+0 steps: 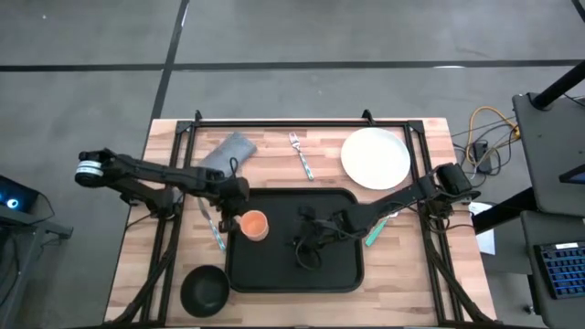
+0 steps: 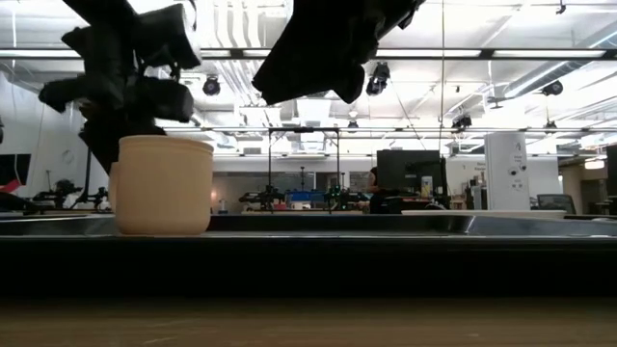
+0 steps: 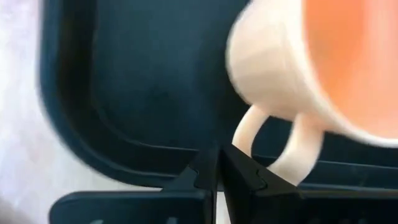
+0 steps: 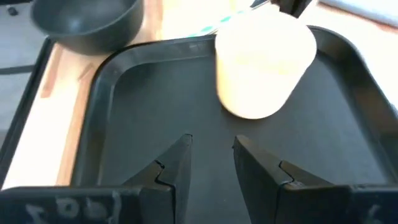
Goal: Set up tray
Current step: Put the orange mug on the black tray
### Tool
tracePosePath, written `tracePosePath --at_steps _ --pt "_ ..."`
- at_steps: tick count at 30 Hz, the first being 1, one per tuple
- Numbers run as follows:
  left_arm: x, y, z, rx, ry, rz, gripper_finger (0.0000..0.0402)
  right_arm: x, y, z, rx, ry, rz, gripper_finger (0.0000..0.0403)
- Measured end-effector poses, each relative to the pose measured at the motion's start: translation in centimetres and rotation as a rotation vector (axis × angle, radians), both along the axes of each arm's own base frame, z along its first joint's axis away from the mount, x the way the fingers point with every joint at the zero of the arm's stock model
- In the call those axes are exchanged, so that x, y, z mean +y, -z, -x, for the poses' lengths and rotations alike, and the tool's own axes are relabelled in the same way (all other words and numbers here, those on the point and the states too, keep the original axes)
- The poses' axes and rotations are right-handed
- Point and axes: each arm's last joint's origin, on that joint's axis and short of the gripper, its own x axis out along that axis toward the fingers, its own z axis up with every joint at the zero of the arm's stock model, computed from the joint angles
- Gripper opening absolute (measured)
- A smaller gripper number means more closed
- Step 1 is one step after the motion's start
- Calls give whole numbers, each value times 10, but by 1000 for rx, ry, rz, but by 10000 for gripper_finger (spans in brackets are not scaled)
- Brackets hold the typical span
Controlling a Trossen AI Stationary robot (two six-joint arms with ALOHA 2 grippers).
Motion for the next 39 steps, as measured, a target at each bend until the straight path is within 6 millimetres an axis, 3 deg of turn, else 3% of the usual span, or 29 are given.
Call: tracePosePath --at_steps 6,10,21,39 --pt "-12 -4 0 -18 -12 3 0 15 31 -15 -1 -76 -37 105" --pt "-17 -7 1 -33 -15 -3 0 14 49 -30 18 -49 -20 99" --pt "-27 -8 2 -41 -13 11 0 0 61 -63 -10 19 22 79" --pt "-31 -12 0 -70 -2 12 0 -32 61 -73 -22 101 54 73"
